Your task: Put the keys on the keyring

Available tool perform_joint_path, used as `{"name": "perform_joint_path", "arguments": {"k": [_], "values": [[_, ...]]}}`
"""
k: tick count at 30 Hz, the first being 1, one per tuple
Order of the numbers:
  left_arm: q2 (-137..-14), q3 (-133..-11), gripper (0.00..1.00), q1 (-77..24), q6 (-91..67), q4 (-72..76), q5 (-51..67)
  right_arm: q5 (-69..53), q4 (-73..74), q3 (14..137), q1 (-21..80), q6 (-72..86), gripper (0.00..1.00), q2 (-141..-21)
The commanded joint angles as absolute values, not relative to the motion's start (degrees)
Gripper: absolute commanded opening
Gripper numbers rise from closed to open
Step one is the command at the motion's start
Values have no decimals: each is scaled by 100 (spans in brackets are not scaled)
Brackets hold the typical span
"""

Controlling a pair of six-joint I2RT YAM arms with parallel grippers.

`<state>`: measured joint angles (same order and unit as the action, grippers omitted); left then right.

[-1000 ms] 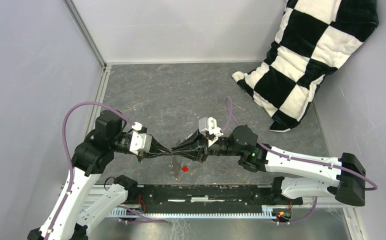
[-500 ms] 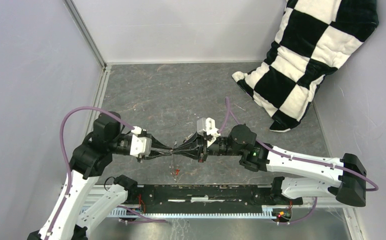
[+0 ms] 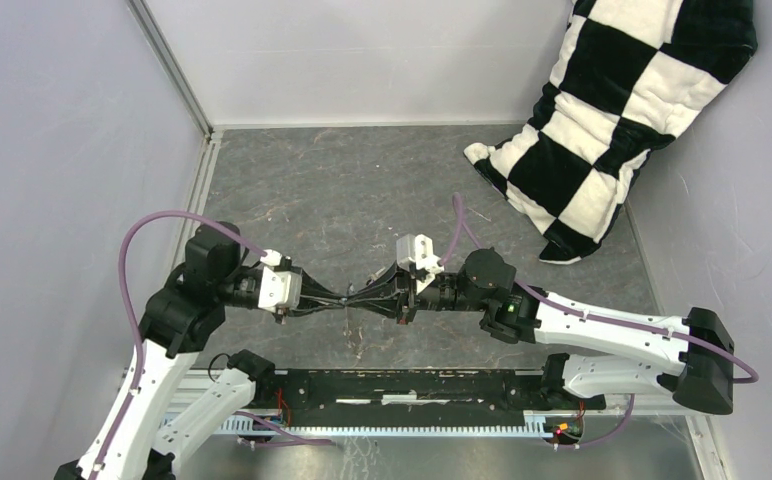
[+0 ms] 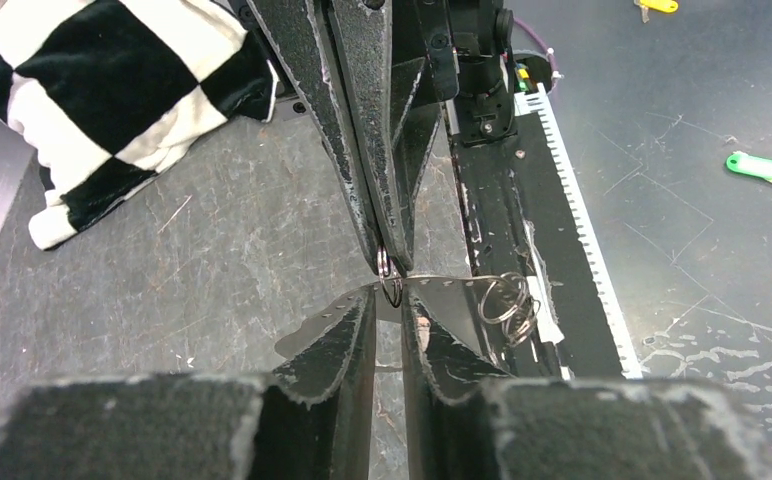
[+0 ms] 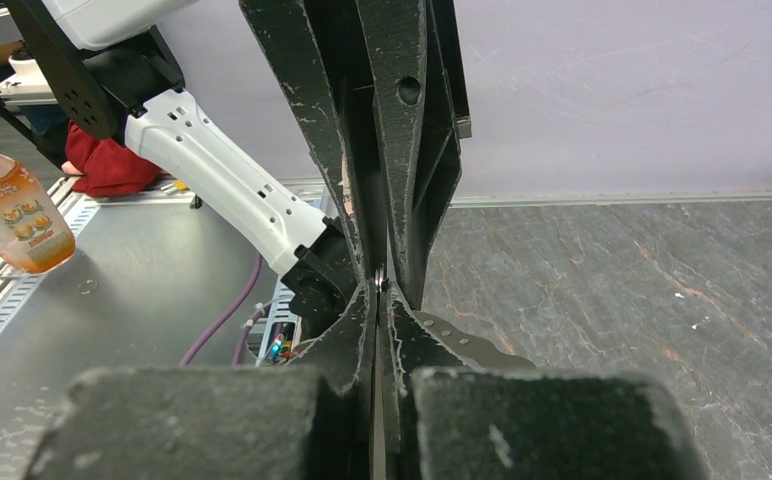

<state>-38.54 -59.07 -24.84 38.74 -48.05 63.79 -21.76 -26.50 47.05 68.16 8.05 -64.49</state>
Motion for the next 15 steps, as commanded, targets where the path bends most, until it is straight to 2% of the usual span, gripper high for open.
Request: {"name": "perform_joint_path", "arguments": {"k": [1, 3, 4, 8, 10, 13, 14, 15], "values": [[-3911, -5874, 19, -2479, 3612, -4576, 6618, -2188, -3244, 4802, 6829, 844, 1, -6381], [-3929, -5844, 13, -2479, 3612, -4575, 6620, -2194, -3300, 4797, 6833, 868, 1, -6388], [-3929, -5830, 5, -2479, 3619, -4559, 6628, -2205, -3317, 4790, 6828, 868, 1, -6398], [-3926, -5799, 2, -2486, 3604, -4576, 6476, -2232, -3316, 4799, 6825, 879, 2, -6398], [-3954, -5801, 2, -2479, 3526, -4574, 6398, -2171, -3254, 4808, 6827, 868, 15, -6361], [-3984, -5777, 2, -2479, 3448, -4579, 6299, -1933, -3036, 4805, 6833, 761, 25, -6197], [-3998, -5775, 2, -2480, 3436, -4577, 6264, -1774, -2888, 4823, 6825, 727, 33, -6137], [-4019, -5760, 2, -2479, 3450, -4579, 6208, -1556, -2780, 4833, 6812, 728, 50, -6068]]}}
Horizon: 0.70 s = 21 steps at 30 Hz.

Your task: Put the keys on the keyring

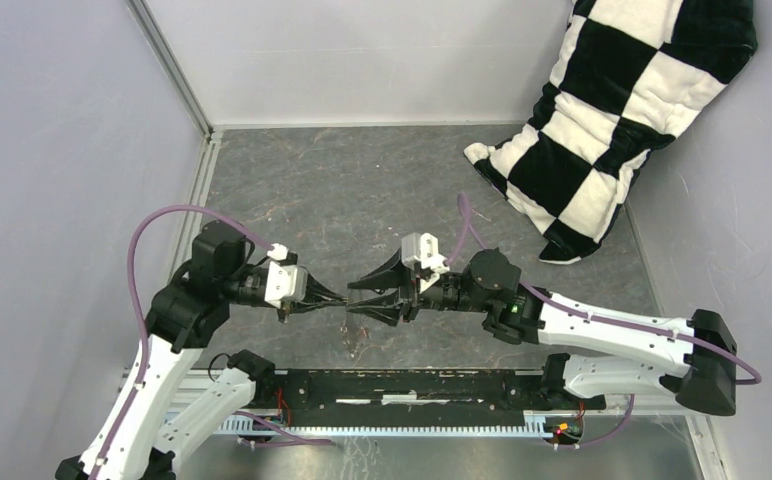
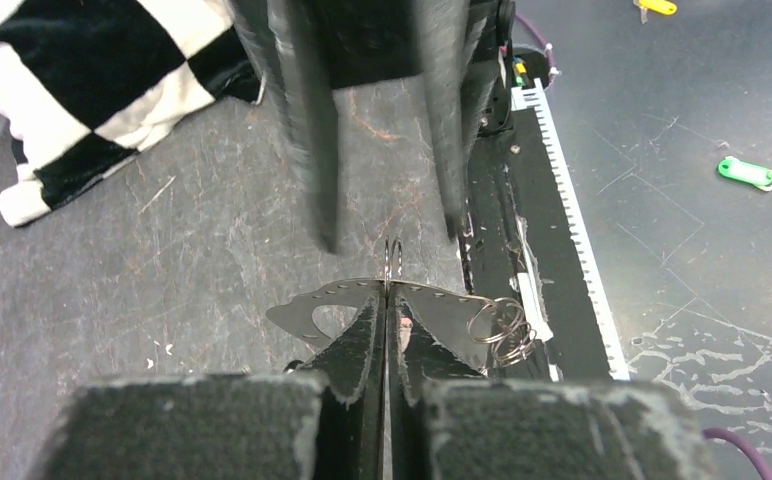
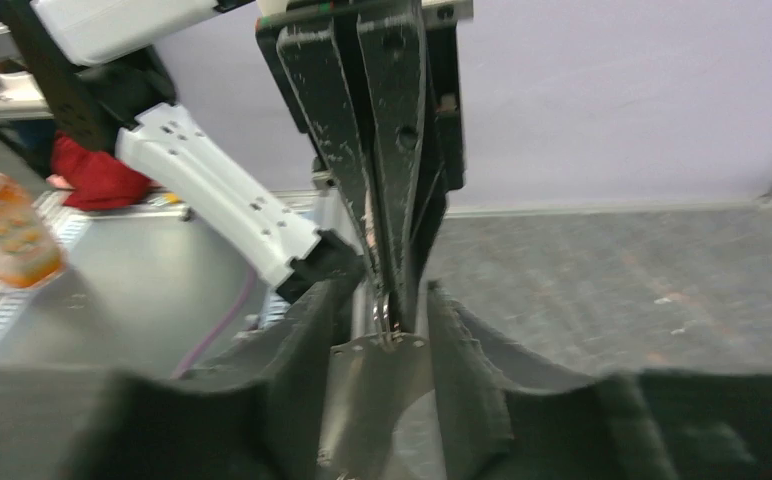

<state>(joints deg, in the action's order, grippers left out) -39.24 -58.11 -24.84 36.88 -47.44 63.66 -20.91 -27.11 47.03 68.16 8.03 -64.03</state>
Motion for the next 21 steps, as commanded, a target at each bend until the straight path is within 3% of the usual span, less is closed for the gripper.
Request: {"name": "perform_joint_path", "arguments": {"k": [1, 10, 21], "values": [[-4029, -5746, 2, -2479, 3477, -4579, 6187, -1362, -2634, 4834, 6783, 729, 62, -5997], [-4683, -6108, 2, -2479, 4511, -5641, 6168, -850, -2047, 4449, 6138, 1054, 84, -5350], [-4744, -6389, 2, -2479, 3703, -5395, 5554, 423, -988, 3950, 6042, 1054, 98, -5086]]}}
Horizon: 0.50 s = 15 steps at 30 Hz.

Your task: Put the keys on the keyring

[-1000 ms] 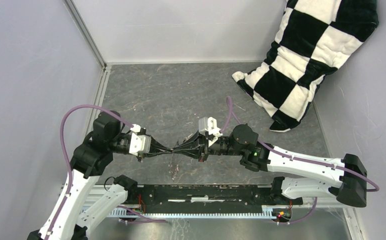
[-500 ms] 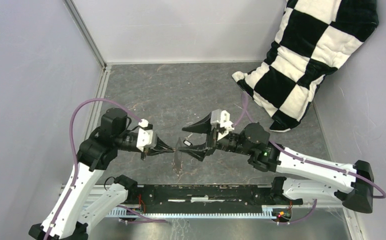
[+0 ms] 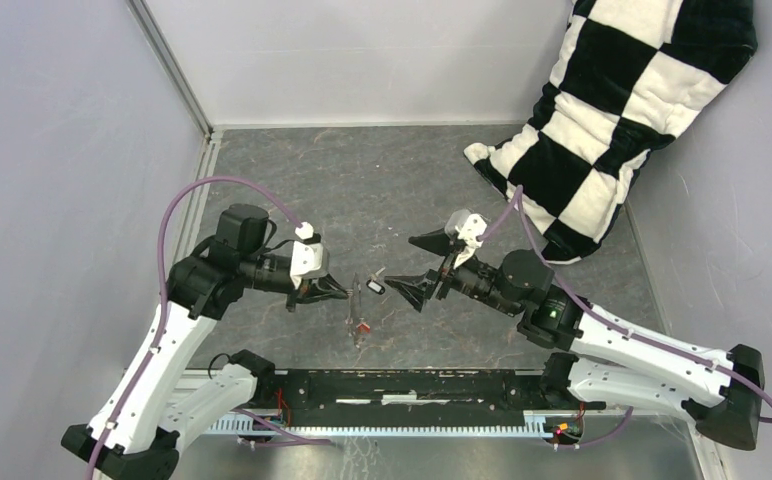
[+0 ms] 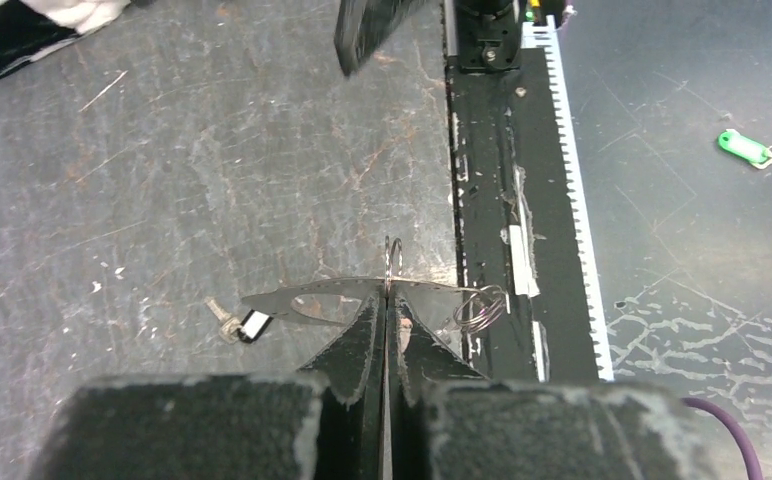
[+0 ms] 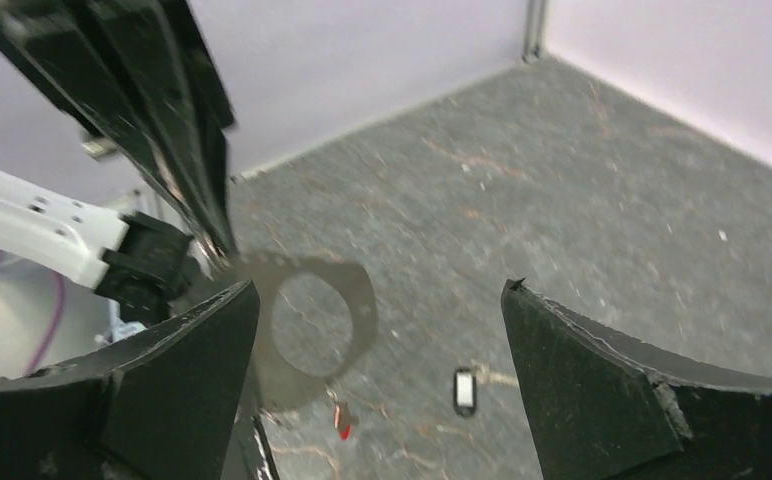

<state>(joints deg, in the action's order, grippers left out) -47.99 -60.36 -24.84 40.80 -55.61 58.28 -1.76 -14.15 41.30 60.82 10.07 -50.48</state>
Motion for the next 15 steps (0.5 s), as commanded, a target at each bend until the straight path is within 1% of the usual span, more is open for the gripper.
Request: {"name": "perform_joint_path", "arguments": {"k": [1, 3, 4, 8, 12, 15], "values": [[-4755, -6424, 2, -2479, 3601, -5392, 5411, 486, -848, 3938, 6025, 1015, 98, -5177], [-4799, -6503, 2, -2479, 3659, -5510, 5015, 668, -619, 3951, 5963, 995, 98, -5449], [-4842, -6563, 2, -2479, 3813, -5673, 4830, 736, -538, 3959, 5919, 1022, 95, -5577], [-5000, -6837, 2, -2479, 4064, -6161, 4076, 483, -891, 3740, 5652, 1478, 76, -6326], [-5089, -7078, 2, -2479, 4136, -6574, 3638, 315, -1550, 3650, 5608, 1661, 69, -7157], [-5086, -7130, 2, -2479, 4042, -6694, 3414, 166, -1924, 3875, 5590, 1969, 65, -7872]]}}
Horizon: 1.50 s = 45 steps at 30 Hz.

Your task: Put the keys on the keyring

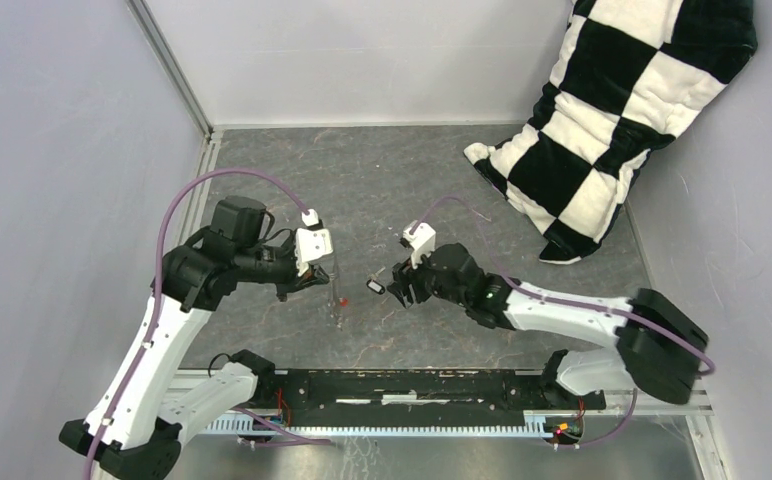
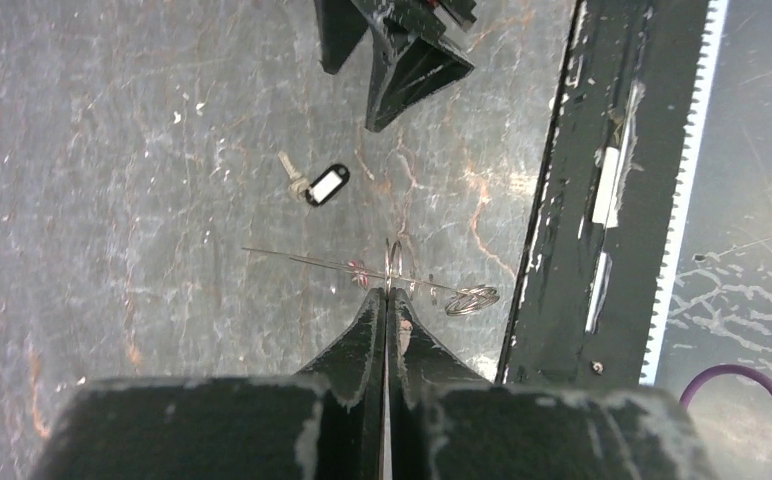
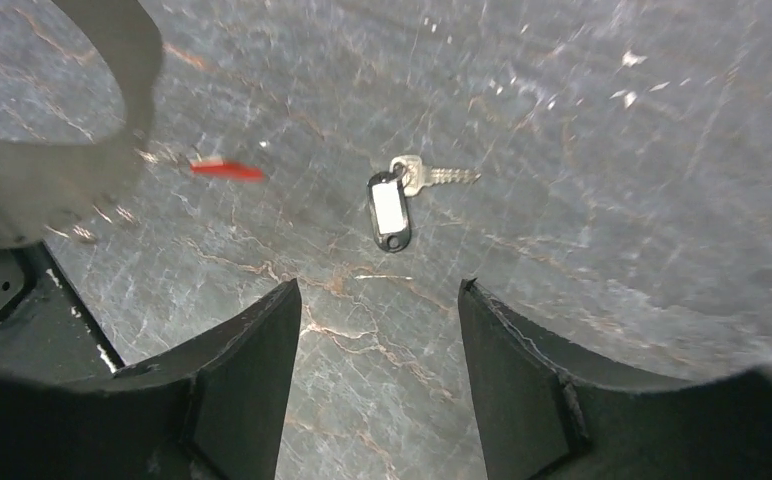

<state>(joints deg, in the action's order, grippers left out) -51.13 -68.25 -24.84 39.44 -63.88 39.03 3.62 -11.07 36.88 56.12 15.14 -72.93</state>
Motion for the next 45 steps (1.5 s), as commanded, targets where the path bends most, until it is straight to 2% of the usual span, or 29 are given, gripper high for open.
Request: {"name": "perform_joint_path", "arguments": {"k": [1, 6, 10, 14, 19, 27, 45], "values": [[-5066, -7116, 2, -2481, 4013, -6697, 3390, 75, -1952, 4007, 5582, 2133, 65, -8156], [-4925, -6992, 2, -2481, 3975, -6605, 3416, 44, -1821, 4579, 5593, 3273, 62, -9133], [-4828, -6927, 2, -2479, 3893, -6465, 3468, 465, -1715, 4827, 5701, 3729, 61, -9443], [-4790, -6917, 2, -2479, 3895, -6459, 3618, 807, -1476, 5038, 5703, 3974, 54, -9690], [-4730, -6924, 2, -2479, 3845, -6456, 3704, 1099, -1160, 5343, 5731, 3992, 47, -9968], [-4658, -6917, 2, -2479, 3871, -6458, 3813, 1382, -723, 5786, 5842, 3865, 45, -10384], [-4557, -7001, 2, -2479, 3850, -6459, 3947, 1654, -742, 5959, 5921, 3796, 32, -10713]]}}
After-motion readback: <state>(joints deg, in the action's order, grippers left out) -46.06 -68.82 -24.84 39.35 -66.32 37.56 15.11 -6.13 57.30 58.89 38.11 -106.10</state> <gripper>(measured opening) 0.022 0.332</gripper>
